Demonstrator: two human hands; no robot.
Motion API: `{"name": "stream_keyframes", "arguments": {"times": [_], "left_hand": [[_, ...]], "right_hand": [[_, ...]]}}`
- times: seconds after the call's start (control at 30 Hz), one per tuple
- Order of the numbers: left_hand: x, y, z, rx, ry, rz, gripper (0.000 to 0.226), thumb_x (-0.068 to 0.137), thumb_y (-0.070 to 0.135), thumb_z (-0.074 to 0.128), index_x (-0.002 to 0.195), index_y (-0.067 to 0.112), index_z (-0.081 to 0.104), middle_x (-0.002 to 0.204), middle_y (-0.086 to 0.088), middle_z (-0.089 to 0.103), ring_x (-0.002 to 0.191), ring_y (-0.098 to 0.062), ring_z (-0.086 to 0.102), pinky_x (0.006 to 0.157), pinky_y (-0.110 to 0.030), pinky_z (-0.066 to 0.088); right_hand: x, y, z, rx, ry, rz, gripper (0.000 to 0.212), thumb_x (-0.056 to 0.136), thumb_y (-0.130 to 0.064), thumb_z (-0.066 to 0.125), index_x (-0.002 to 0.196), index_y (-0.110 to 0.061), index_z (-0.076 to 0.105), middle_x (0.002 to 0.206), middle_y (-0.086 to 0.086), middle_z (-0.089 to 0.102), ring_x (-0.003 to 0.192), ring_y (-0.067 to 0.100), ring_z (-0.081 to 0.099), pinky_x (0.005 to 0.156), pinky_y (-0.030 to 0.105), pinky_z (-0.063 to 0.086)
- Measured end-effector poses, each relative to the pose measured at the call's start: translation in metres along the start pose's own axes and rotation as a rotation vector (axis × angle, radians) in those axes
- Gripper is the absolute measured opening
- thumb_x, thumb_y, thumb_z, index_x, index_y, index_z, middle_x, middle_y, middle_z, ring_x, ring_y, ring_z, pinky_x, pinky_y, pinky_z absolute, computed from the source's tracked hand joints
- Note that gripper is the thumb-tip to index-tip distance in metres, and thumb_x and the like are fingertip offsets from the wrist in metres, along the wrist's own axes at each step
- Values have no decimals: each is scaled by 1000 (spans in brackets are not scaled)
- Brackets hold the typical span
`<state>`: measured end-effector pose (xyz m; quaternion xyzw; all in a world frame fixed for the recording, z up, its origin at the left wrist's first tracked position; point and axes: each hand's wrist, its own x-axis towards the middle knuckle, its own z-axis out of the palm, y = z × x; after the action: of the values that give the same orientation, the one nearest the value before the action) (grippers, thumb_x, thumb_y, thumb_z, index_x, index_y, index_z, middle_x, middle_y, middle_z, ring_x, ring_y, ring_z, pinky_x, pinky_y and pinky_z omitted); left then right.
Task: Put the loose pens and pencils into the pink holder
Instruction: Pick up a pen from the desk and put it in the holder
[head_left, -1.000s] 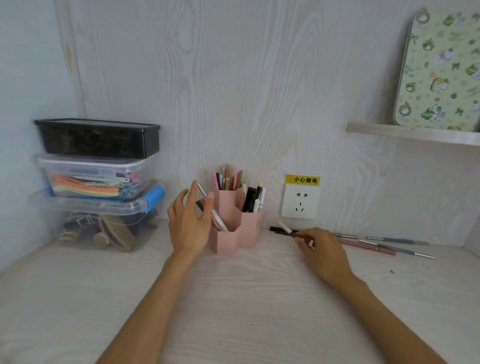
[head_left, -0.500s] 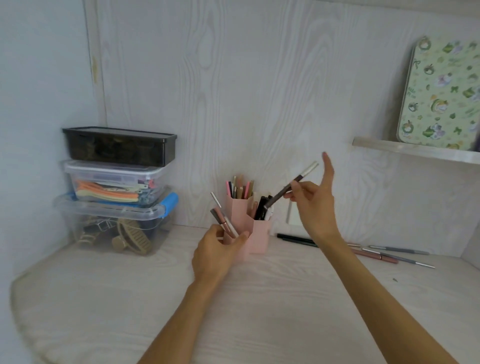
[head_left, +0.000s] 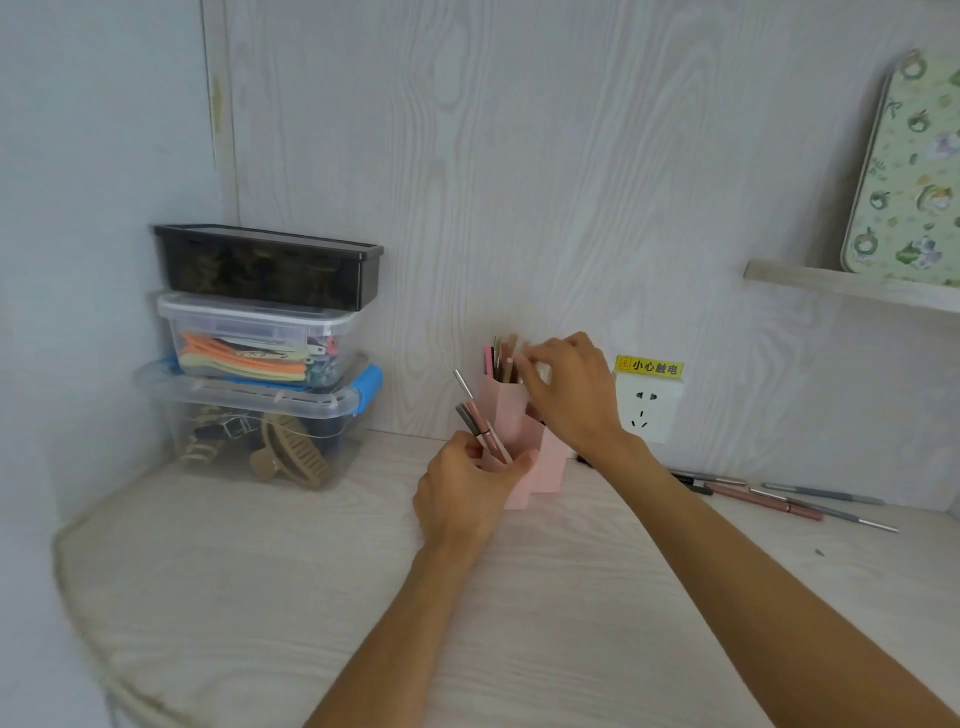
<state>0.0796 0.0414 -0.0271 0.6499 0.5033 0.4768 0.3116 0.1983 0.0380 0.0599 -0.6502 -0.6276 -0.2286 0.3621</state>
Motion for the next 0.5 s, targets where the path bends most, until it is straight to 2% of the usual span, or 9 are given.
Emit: {"name": "stream_keyframes", "arguments": {"times": [0.07, 0.13, 0.27, 0.37, 0.43, 0.5], "left_hand": [[0, 0, 0, 6, 4, 2, 47, 58, 71, 70, 82, 34, 52, 95, 11, 68, 75, -8, 51, 62, -24, 36], [0, 0, 1, 10, 11, 3, 48, 57, 73, 69, 82, 35, 52, 95, 11, 69, 75, -8, 53, 61, -24, 37], [-2, 1, 0, 38, 37, 39, 54, 55, 73, 69, 88, 37, 45, 93, 14, 65, 82, -11, 60, 64, -26, 41], [-4, 7, -4, 29, 198, 113, 71, 49, 72, 73, 99, 36, 37, 95, 18, 52, 82, -9, 55, 63, -28, 43], [-6, 14, -4, 5, 341, 212, 75, 50, 69, 74, 103, 32, 37, 94, 16, 47, 78, -7, 49, 59, -27, 39], [-9, 21, -2, -8, 438, 327, 70, 53, 60, 76, 102, 28, 39, 89, 13, 43, 76, -7, 44, 60, -25, 37]], "right_hand": [[-6, 5, 4, -36, -18, -20, 35, 95, -30, 46, 82, -11, 72, 98, 2, 69, 101, 25, 49, 78, 34, 34], [-11, 8, 3, -16, -8, -41, 35, 96, -28, 44, 84, -12, 73, 105, 1, 66, 103, 25, 48, 78, 31, 31], [-23, 21, -14, 57, 66, -85, 29, 97, -29, 42, 110, -18, 65, 108, -1, 63, 102, 19, 49, 87, 32, 38], [-49, 56, -31, 54, 145, -41, 29, 97, -29, 39, 112, -19, 62, 104, -3, 64, 100, 16, 51, 88, 26, 36], [-72, 95, -41, -33, 149, 61, 24, 96, -23, 44, 111, -17, 62, 104, 0, 66, 101, 22, 54, 87, 32, 39], [-98, 139, -49, -146, 46, 236, 24, 93, -17, 50, 115, -15, 60, 110, 7, 65, 107, 28, 52, 89, 39, 39]]}}
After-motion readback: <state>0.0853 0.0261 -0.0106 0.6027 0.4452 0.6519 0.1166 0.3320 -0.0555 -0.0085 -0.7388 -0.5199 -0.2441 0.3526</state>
